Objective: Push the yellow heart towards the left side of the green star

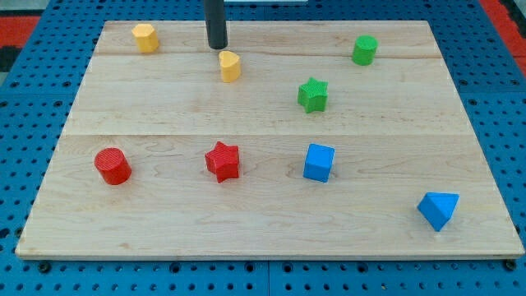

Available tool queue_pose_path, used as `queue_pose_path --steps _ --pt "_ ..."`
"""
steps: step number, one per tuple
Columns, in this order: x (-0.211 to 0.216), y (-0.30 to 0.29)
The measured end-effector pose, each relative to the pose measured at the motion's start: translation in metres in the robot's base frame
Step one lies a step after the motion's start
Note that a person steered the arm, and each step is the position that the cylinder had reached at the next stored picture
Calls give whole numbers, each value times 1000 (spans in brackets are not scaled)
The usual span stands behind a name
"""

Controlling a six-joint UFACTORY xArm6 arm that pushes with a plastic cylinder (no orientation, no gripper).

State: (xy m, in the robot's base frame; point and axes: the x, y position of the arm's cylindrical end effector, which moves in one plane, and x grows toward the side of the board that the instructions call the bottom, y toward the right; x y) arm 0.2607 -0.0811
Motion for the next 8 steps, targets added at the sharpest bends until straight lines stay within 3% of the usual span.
queue_pose_path --steps 1,2,5,7,8 --pt "49 38" --pt "63 62" --pt "73 41" --pt "59 133" --pt "49 134"
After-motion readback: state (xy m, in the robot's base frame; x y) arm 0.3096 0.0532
